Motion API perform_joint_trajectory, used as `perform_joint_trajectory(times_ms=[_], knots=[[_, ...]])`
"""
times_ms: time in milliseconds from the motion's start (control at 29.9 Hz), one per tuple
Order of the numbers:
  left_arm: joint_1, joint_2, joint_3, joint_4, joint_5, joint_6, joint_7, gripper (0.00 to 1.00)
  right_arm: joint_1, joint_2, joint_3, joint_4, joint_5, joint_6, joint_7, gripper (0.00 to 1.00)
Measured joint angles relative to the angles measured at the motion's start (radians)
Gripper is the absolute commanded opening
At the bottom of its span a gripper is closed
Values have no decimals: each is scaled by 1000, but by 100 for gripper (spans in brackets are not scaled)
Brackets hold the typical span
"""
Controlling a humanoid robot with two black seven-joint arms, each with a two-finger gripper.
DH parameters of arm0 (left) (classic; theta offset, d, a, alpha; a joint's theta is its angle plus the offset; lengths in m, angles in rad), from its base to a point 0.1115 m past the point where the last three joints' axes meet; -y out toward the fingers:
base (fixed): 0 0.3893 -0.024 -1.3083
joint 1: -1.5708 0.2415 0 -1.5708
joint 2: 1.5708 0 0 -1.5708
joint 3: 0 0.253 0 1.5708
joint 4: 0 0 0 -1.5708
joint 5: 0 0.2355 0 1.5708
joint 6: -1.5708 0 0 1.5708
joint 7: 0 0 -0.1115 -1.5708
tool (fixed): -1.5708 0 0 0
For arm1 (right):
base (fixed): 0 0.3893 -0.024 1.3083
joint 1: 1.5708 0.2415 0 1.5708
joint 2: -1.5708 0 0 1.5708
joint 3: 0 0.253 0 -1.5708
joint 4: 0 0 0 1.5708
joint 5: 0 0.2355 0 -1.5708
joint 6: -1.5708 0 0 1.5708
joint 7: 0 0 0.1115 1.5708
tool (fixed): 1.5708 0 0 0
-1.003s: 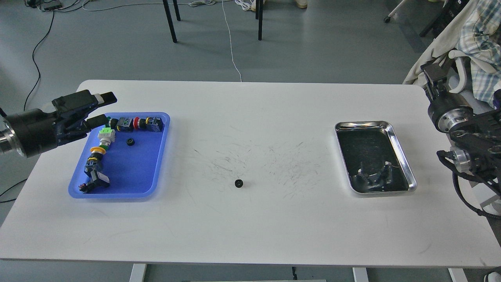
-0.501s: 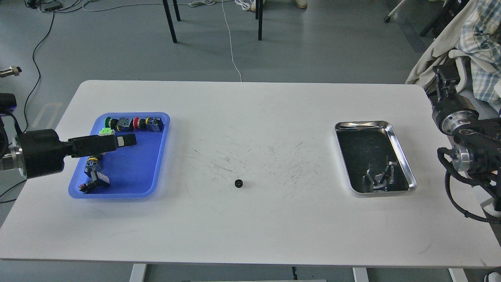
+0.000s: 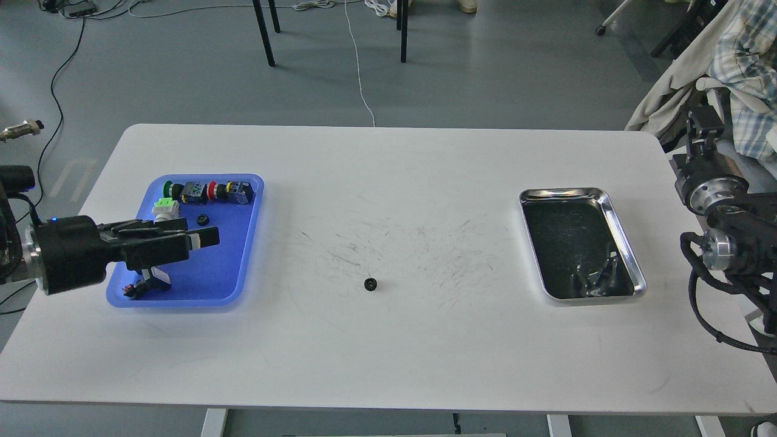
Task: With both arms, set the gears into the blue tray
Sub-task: 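Swing the left gripper over the blue tray toward the black part, then lower the left gripper onto the black part and close on it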
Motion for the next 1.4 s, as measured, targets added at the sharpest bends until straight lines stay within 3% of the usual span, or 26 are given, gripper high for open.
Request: perform_joint_trajectory(times_ms=[301, 501, 1036, 1404], knots=[[-2, -122, 4, -4, 300, 81, 0, 98, -7, -1, 44, 0, 0, -3, 0, 94], [-11, -249, -5, 15, 418, 92, 0, 98, -12, 0, 52, 1, 0, -18, 2, 95], [-12, -632, 1, 314, 631, 135, 0, 94, -35, 14, 127, -1, 25, -29, 0, 95], [-2, -784, 9, 459, 647, 157, 0, 89, -42, 18, 148, -2, 79, -31, -10, 95]])
